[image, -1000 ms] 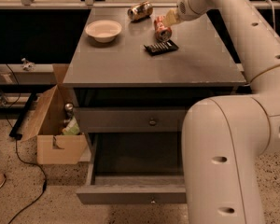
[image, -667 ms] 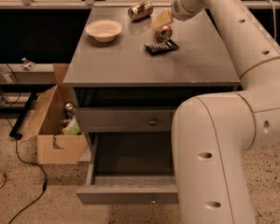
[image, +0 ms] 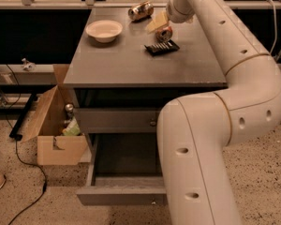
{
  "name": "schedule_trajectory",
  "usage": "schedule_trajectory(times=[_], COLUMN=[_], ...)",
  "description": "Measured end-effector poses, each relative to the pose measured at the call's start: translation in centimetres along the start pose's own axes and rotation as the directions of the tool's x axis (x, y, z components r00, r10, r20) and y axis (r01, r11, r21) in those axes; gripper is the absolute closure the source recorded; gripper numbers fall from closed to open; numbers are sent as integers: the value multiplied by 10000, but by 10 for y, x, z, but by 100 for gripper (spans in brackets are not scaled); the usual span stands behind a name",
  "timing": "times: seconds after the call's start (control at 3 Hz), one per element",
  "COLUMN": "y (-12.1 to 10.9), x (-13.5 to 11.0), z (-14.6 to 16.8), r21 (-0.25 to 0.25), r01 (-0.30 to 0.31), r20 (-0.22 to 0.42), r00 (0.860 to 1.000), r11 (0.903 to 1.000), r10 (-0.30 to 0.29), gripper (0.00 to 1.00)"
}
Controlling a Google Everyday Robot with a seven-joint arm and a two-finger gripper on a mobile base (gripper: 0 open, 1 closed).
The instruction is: Place coke can into middle drawer
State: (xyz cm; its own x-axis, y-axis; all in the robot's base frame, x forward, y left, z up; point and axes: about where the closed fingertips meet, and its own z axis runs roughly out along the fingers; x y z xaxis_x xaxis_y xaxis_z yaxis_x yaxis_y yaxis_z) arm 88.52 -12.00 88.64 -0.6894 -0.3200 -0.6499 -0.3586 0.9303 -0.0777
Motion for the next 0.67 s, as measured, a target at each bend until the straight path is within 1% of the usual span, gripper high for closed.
schedule_trajectory(times=[0.33, 0.67], y=[-6, -6], x=[3, 2], z=[15, 28], r21=[411, 563], r01=[-698, -1286], r20=[-140, -48], r00=[9974, 9916], r11=[9967, 9901], r10=[704, 1291], gripper=[0, 0])
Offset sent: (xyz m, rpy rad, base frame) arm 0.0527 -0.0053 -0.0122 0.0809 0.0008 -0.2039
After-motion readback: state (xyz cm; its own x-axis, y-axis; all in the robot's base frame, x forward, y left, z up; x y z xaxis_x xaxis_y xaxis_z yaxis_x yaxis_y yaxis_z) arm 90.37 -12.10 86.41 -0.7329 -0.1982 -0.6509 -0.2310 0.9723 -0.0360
